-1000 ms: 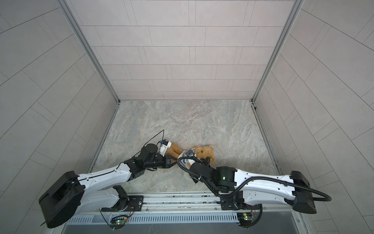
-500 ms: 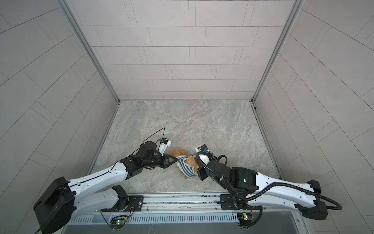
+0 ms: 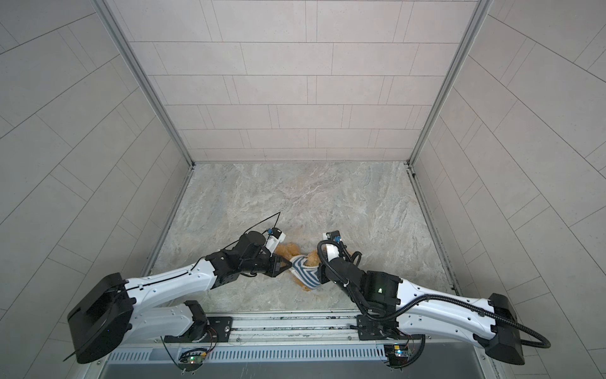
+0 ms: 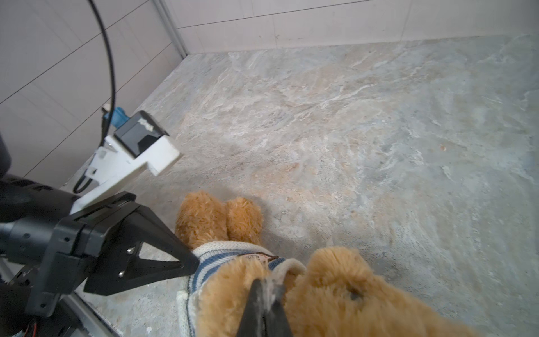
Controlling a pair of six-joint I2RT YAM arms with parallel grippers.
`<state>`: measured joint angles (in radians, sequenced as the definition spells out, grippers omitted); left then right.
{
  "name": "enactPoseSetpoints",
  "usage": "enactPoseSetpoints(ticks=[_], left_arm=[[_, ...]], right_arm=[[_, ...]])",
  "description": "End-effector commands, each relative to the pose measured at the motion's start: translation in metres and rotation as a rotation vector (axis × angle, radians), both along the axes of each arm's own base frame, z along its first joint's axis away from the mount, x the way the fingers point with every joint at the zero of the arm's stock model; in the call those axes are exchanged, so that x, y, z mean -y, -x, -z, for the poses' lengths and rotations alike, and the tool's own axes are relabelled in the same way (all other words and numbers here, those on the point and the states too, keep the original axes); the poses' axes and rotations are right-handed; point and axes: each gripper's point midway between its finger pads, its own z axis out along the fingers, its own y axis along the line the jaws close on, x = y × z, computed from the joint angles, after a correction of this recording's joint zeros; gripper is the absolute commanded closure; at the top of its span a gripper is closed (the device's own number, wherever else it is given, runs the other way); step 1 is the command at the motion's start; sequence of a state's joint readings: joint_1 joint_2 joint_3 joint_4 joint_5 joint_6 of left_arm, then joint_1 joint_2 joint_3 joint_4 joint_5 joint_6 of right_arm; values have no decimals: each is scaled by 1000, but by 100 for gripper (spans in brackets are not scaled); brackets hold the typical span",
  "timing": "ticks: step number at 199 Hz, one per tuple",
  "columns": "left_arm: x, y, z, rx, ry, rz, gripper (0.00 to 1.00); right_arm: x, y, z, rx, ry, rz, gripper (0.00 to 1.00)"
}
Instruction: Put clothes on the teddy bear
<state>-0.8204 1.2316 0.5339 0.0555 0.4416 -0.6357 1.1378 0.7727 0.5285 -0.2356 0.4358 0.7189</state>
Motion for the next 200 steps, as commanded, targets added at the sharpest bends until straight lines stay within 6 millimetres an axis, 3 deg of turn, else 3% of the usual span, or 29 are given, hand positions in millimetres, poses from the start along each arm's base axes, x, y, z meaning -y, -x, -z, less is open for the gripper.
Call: enactPoseSetpoints(ticks=[1,39,82,115,144,166,200], left_arm=[[-4,-14,10,-5,-54,-49,100],[2,-31,11,-24,-27,-73,100],[6,-43,9,-17,-34,-74,100],[13,-58,7,-14,-22,-76,100],[18,-66,9,-32,-16,-71,100],[21,-69,9,-45,-1,-74,100],[23,-73,10,-61,20,-86,100]], right_arm=[[15,-13,2,-15,-68,90,100],[22,-16,1,-32,-38,64,100],[23,9,-17,-43,45,-106,62],[43,33,-12,-59,81,-161,45],[49,51,-2,-92,99,-230,37],[38,61,0,-74,106,-303,29],[28,65,12,-50,239,-343,27]])
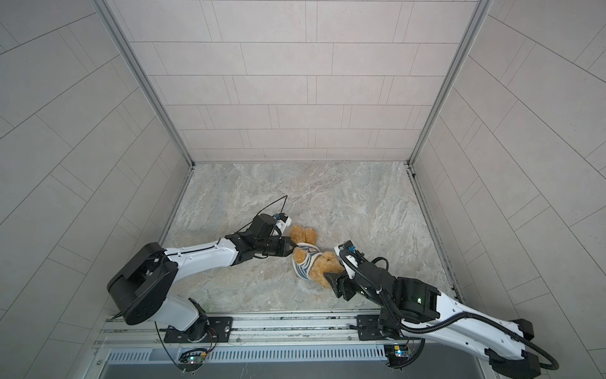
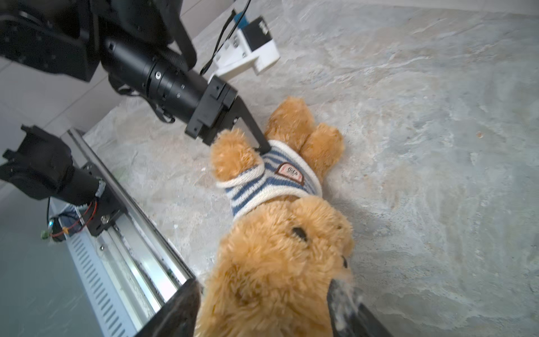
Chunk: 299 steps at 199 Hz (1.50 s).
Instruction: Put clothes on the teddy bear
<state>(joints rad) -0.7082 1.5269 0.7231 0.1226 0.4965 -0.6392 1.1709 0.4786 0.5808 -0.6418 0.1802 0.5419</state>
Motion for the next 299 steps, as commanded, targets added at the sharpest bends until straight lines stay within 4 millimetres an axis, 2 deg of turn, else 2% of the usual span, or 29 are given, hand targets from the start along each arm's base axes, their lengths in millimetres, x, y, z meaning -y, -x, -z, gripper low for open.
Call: enactPoseSetpoints(ticks=[1,52,76,105,109,162,187,215,236,265,299], left_arm=[[3,-7,-3,-5,19,-12,100],[4,-9,3,-35,42,-28,100],[4,-10,3,-45,50,-33,100],[5,-11,-1,-36,68,-39,100],[5,-11,-1,-34,70,-39,100],[-2,-6,-20,24,67,-23,100],[-18,4,-31,60,45,-27,88],[-48,8,-44,103,11,-94,79],[-68,10,-61,142,12,-156,72],[-89,17,-82,200,-25,-194,66],[-109,24,-95,234,-33,-258,59]], right_arm=[[1,1,14,32,122,-15,27],[-4,-2,28,60,263,-17,26],[-1,-10,30,100,303,33,29],[1,-17,28,128,332,66,49],[-2,-18,16,137,305,72,52],[-13,-20,-7,140,218,85,88],[-26,-18,-27,103,120,94,100],[-44,-18,-61,75,-58,104,100],[-53,-22,-75,19,-191,127,100],[-59,-26,-83,-29,-279,142,100],[-57,-38,-74,-74,-345,170,100]])
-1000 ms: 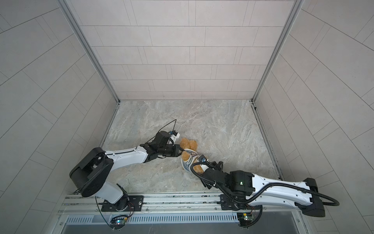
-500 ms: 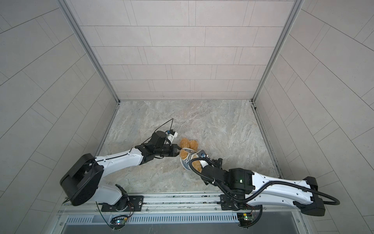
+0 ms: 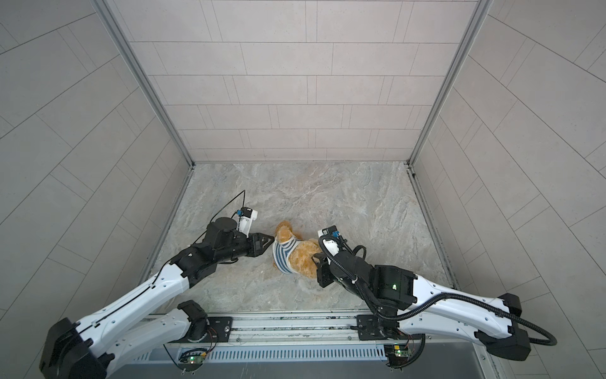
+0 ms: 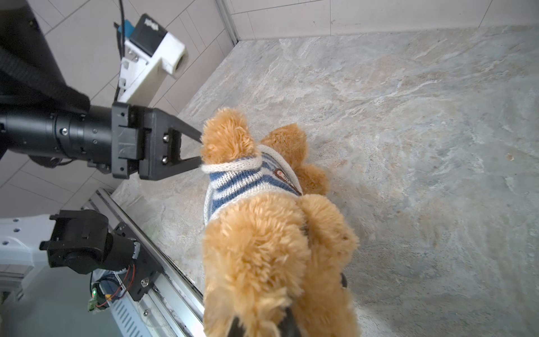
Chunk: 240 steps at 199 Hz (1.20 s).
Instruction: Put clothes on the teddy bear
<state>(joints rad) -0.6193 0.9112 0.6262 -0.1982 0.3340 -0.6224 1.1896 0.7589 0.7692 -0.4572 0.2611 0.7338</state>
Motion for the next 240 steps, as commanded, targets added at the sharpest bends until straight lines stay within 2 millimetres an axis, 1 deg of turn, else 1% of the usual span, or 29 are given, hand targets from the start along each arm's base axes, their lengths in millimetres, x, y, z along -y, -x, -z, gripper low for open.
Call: enactPoseSetpoints(ticks=[1,18,29,40,41,43,54,74,104,136,160,172,210,240], left_arm=[[-21,4,4,-4,-60,-61,59],[-25,6,1,2,-50,-71,51],[-24,8,3,-5,-50,-62,49],[-22,10,6,-19,-44,-48,48],[-21,10,6,-19,-42,-46,48],[-20,10,7,-22,-40,-42,48],[-14,12,8,-34,-17,-19,48],[-2,13,12,-59,-2,21,53],[26,20,14,-61,-24,100,59],[46,11,21,-59,-39,118,60],[61,5,20,-53,-24,146,62],[65,3,21,-60,-23,149,64],[66,-7,32,-71,-59,123,68],[68,-10,32,-70,-49,113,79]], right_arm=[[-6,-9,-16,-25,-167,24,100],[-9,-16,-7,-61,-239,20,100],[-10,-20,-1,-77,-267,20,100],[-7,-25,0,-80,-273,34,100],[-7,-25,6,-87,-263,36,100],[-5,-25,12,-93,-252,40,100],[-3,-28,19,-104,-255,47,100],[6,-33,26,-111,-262,67,100],[19,-38,40,-138,-269,104,100],[23,-36,42,-140,-271,110,100],[25,-35,42,-141,-266,115,100],[27,-34,43,-141,-264,118,100],[31,-33,43,-135,-263,126,100],[32,-32,42,-133,-257,123,100]])
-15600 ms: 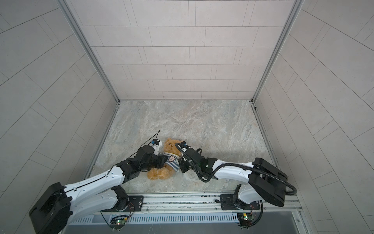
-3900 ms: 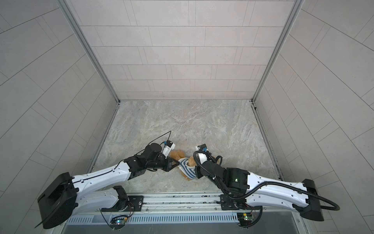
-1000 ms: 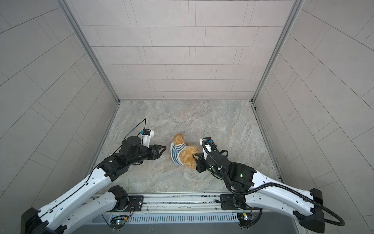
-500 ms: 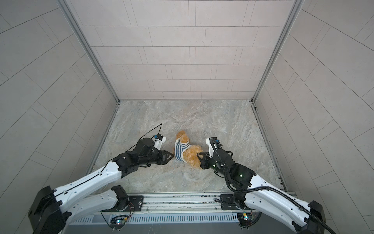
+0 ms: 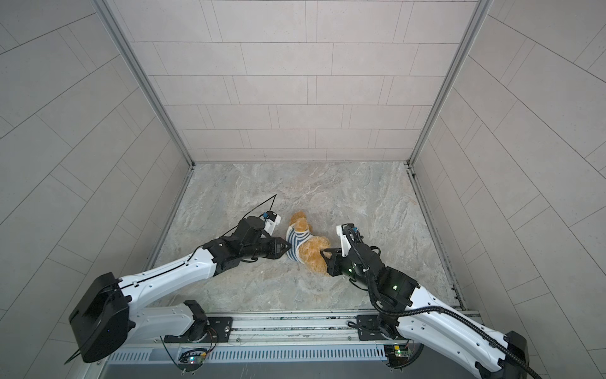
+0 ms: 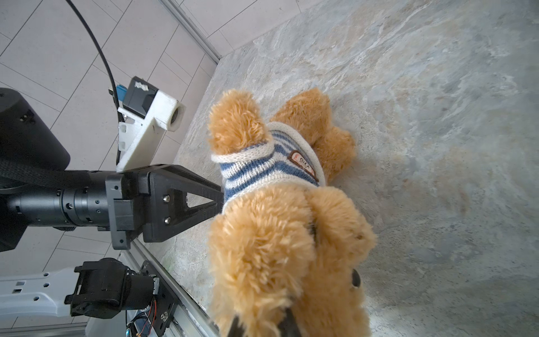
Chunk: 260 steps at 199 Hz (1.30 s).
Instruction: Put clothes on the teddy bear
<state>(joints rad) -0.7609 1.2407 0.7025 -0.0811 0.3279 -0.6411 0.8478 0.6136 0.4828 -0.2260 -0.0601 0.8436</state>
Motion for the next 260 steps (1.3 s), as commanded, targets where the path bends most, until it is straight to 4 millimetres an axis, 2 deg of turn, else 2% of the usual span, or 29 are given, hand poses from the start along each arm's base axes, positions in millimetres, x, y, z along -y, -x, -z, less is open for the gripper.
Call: enactPoseSetpoints(ticks=[1,25,44,75,113,132,171,208,227,260], left_arm=[[7,-9,-16,44,34,-13,80],[3,-6,-17,49,36,-16,92],[-1,-2,-20,53,38,-14,100],[-20,7,-22,60,-7,-25,100],[-59,7,-31,61,18,-73,100],[-65,14,-39,78,-3,-44,100],[-67,20,-36,61,-29,-14,100],[-65,17,-34,53,-22,-2,100],[-58,22,-44,65,9,52,100],[-47,43,-66,94,86,140,100]], right_arm=[[3,-2,-10,17,-31,21,100],[4,-2,-13,24,-33,24,100],[4,-1,-26,48,-55,22,100],[12,2,-48,77,-81,34,100],[36,3,-73,117,-169,138,100],[43,3,-80,123,-206,175,100],[52,-1,-72,107,-208,241,100],[61,-8,-53,110,-187,305,100],[59,-11,-41,91,-156,312,100],[55,-17,-23,50,-116,326,100]])
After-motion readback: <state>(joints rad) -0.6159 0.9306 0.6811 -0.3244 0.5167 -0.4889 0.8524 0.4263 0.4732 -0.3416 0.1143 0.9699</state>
